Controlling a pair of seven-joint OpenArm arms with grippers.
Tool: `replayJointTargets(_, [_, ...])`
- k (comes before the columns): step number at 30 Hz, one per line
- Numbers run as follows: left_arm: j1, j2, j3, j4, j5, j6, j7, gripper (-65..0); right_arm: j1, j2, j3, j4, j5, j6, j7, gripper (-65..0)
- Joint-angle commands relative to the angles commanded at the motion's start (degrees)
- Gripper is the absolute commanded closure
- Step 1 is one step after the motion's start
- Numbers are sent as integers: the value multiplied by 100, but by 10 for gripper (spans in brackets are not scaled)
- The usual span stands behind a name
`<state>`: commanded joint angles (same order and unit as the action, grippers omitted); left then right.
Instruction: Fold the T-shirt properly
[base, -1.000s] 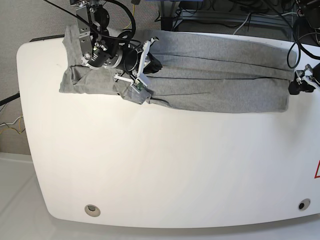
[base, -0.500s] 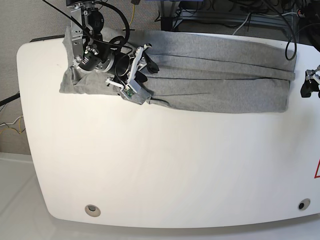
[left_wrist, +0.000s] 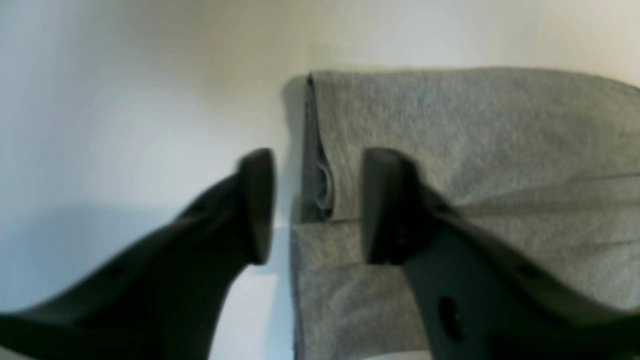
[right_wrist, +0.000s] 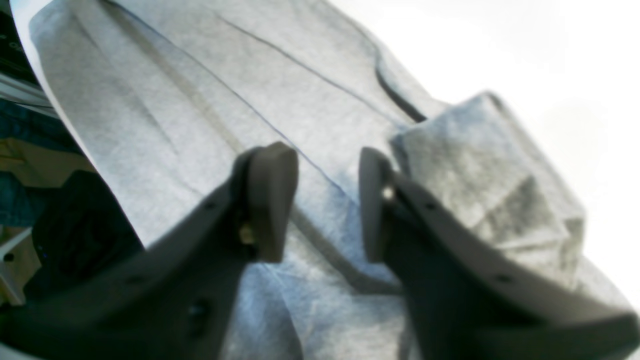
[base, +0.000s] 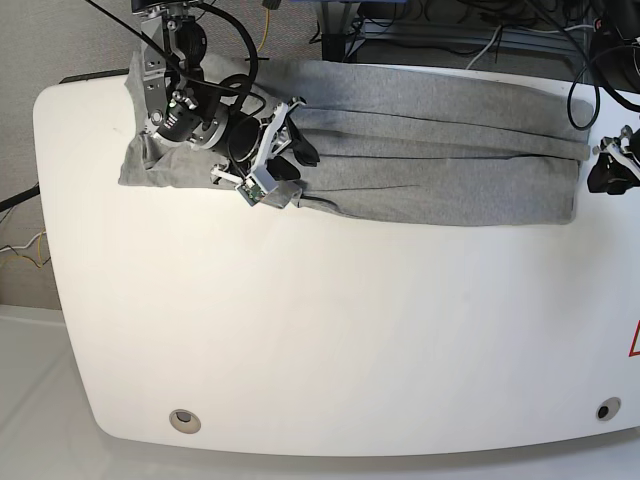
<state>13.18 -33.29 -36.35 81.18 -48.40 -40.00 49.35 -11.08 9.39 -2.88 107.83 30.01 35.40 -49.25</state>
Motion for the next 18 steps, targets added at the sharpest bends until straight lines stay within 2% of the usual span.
replayJointTargets(4, [27,-79,135,-47,-95,0,-22,-135,10,-15,21,-27,-47,38,-140,-35])
replayJointTargets(6, [69,-217,504,14,-299,0,-103,-135,-28,14,-57,-42,-97,13,-182,-42])
replayJointTargets(8, [125,-281,572,4,-365,0,-30,-253,-1,20,-62,-7,-89,30,-218,-108])
replayJointTargets(10, [169,-339,613,-3,-426,0,33,-347,21,27,-64,11,-108,63,-275,-210])
replayJointTargets(12, [166,-353,618,1,-448,0,60,-387,32,30,-60,13,-110,77,-300,-290])
replayJointTargets(14, [162,-353,589,19,-463,0,74,-414,34,36,-67,3,-129,55,-304,-333])
replayJointTargets(16, [166,-343,537,41,-400,0,34,-448,20,28,-33,-10,-164,-50,-266,-367])
replayJointTargets(18, [160,-338,499,48,-376,0,-9,-453,12,24,-28,0,-160,-66,-268,-369])
